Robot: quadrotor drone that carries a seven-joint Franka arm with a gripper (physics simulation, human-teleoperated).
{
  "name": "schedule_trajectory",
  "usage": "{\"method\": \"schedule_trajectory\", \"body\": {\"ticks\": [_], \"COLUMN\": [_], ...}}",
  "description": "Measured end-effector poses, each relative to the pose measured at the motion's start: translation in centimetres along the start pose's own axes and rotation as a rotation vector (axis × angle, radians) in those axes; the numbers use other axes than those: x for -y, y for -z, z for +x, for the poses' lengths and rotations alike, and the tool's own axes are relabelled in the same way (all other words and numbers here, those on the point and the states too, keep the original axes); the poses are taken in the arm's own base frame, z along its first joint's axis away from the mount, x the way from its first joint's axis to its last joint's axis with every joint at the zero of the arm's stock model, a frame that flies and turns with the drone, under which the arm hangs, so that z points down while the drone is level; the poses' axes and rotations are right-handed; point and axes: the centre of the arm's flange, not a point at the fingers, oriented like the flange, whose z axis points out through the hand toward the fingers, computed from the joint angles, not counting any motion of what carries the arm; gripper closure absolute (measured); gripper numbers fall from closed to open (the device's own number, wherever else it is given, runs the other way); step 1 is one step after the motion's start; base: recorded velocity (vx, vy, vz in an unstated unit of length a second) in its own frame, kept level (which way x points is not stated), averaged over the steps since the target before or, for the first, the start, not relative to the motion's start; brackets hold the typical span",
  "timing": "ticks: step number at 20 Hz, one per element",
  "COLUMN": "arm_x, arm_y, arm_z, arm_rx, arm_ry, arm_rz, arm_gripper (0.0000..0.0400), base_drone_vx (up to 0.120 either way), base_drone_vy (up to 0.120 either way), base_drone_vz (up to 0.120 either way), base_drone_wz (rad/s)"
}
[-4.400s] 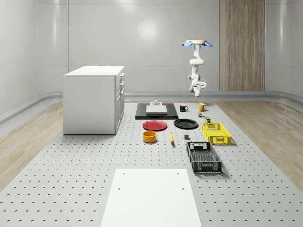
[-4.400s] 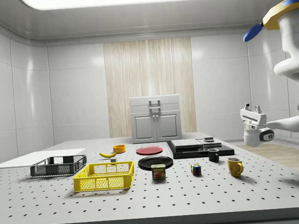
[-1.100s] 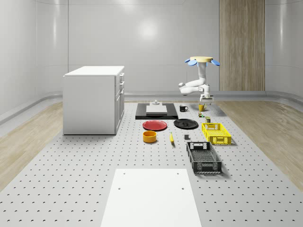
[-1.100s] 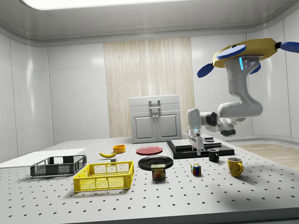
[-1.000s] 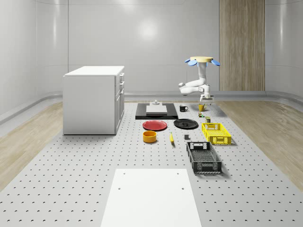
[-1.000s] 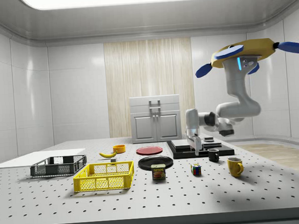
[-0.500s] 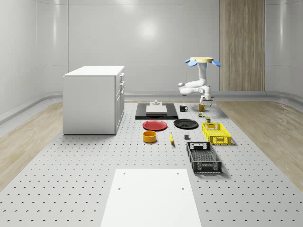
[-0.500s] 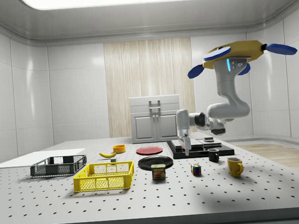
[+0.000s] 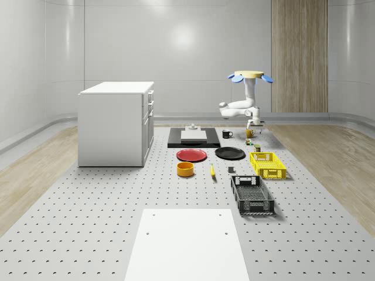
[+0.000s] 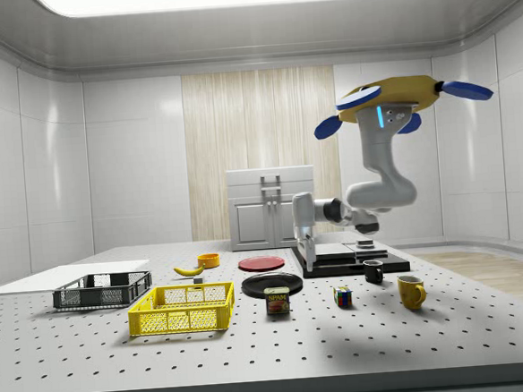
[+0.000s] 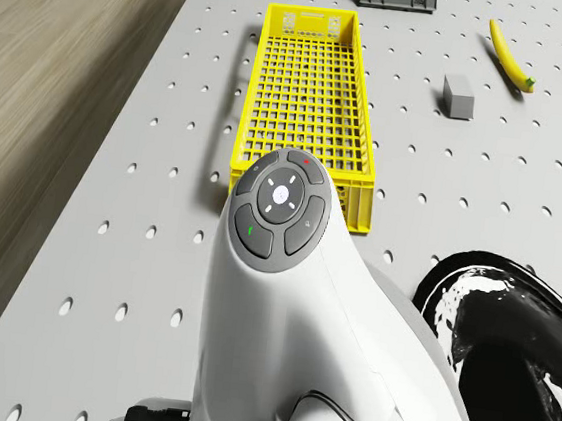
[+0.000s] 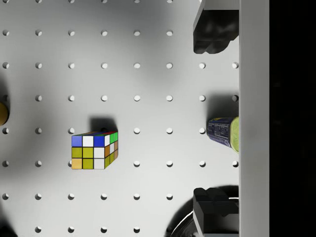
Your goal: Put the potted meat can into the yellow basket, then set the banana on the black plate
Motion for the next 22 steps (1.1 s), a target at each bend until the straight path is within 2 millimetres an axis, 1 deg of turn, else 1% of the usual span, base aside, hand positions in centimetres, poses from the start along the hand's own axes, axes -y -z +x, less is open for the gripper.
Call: {"method": "schedule_trajectory", "body": {"ticks": [3, 5, 8, 16, 17, 19, 21, 22], "arm_x": [0.00, 0.00, 0.00, 0.00, 0.00, 0.00, 0.00, 0.00], "arm_y": [0.00, 0.00, 0.00, 0.00, 0.00, 0.00, 0.00, 0.00], "arm_z": [0.00, 0.00, 0.00, 0.00, 0.00, 0.00, 0.00, 0.00], "arm_rx": [0.000, 0.000, 0.000, 0.000, 0.000, 0.000, 0.000, 0.000], "arm_ry": [0.000, 0.000, 0.000, 0.000, 0.000, 0.000, 0.000, 0.000], "arm_rz": [0.000, 0.000, 0.000, 0.000, 0.000, 0.000, 0.000, 0.000], "arm_gripper": [0.0000, 0.0000, 0.0000, 0.0000, 0.0000, 0.0000, 0.0000, 0.0000], "base_drone_vx": [0.120, 0.120, 0.120, 0.120, 0.120, 0.120, 0.120, 0.000], "base_drone_vy": [-0.013, -0.100, 0.000, 0.000, -0.120, -0.100, 0.000, 0.000], "base_drone_vz": [0.000, 0.000, -0.013, -0.120, -0.120, -0.040, 0.000, 0.000], "base_drone_wz": [0.000, 0.000, 0.000, 0.000, 0.000, 0.000, 0.000, 0.000]}}
